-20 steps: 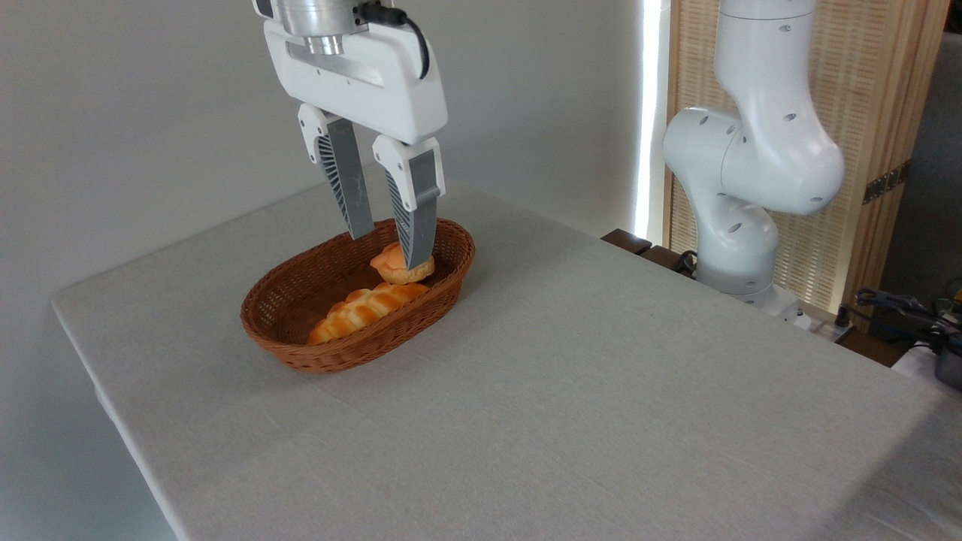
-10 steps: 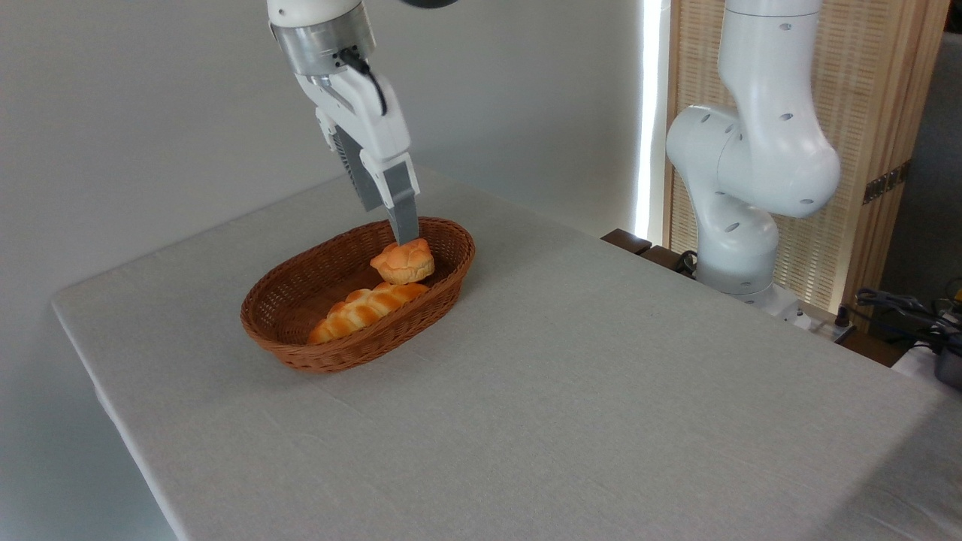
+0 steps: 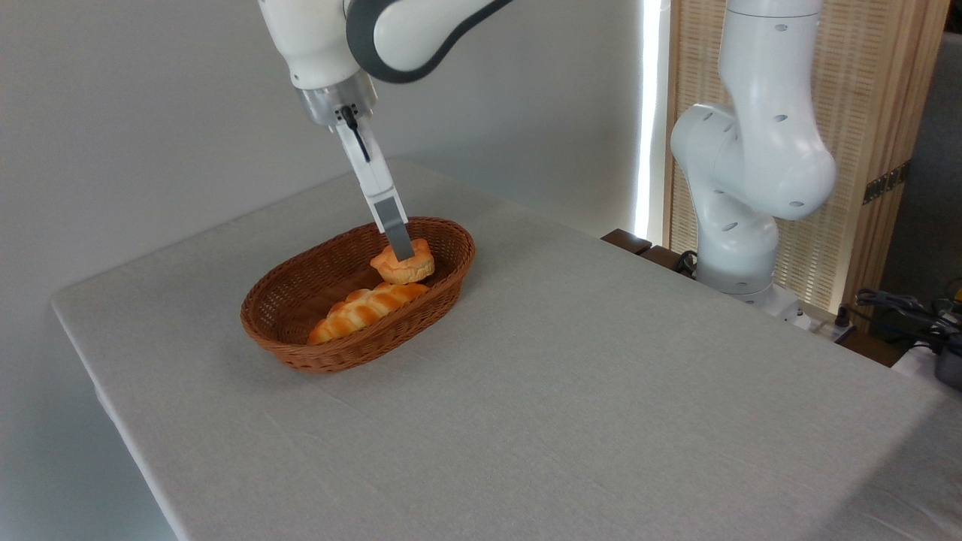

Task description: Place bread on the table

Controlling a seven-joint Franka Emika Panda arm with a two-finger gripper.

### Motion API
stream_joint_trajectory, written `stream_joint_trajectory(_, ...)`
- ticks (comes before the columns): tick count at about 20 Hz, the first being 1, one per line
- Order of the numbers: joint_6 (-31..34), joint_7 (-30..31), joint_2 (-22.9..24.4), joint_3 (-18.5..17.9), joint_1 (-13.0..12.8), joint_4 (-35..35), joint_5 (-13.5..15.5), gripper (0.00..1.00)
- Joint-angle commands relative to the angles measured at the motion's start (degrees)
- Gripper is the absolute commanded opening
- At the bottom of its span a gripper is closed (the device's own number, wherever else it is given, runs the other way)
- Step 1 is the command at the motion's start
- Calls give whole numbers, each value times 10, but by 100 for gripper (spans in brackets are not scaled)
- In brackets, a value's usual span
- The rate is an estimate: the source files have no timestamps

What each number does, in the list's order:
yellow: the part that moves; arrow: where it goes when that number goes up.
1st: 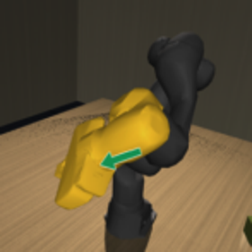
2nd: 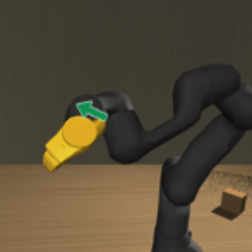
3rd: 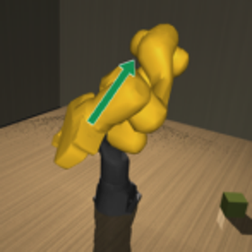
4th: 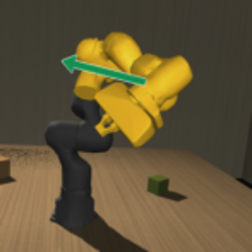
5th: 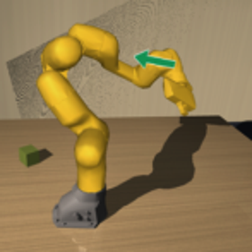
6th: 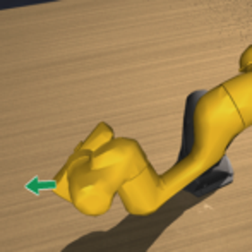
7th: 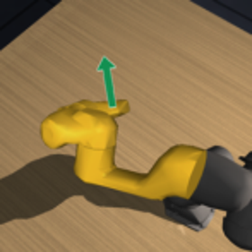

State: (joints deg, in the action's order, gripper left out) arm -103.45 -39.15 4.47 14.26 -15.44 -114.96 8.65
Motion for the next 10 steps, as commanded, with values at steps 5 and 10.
stream_joint_trajectory(5, -46, -12, 5, 16, 0, -54, 1, 100)
stream_joint_trajectory(10, -53, -16, -2, 17, -1, -60, 0, 63)
